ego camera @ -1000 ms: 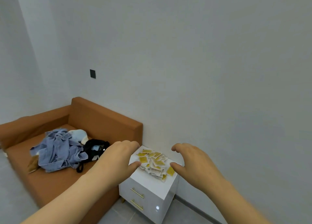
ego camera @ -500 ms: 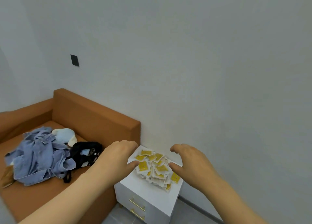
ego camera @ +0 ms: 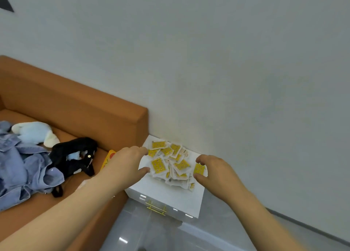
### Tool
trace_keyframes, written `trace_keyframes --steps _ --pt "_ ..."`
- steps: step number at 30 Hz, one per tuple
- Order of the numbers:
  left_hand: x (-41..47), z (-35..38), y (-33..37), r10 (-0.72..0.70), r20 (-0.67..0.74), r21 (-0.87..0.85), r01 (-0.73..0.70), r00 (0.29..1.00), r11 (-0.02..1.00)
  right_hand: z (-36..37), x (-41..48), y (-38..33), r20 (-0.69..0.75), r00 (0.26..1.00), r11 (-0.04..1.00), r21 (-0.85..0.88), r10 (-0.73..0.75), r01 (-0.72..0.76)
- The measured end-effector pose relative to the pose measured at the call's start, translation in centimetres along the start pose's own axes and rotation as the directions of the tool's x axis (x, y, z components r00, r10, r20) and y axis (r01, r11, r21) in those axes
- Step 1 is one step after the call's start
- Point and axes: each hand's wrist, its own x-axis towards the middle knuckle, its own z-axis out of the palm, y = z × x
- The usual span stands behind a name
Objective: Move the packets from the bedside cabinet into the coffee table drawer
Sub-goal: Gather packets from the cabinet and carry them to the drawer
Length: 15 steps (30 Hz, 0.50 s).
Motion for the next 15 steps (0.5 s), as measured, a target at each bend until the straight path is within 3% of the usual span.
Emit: trace_keyframes --steps 5,15 --pt "5.3 2.9 -1.3 -0.002 0.109 -0.010 0.003 0.994 1.000 2.3 4.9 2.5 0.078 0.994 0.996 0.035 0.075 -0.078" --pt "13.8 9.7 -2.6 -0.138 0.322 -0.013 0.151 0.936 0.988 7.1 14.1 8.9 0.243 0.957 0.978 0.095 0.157 -0.185"
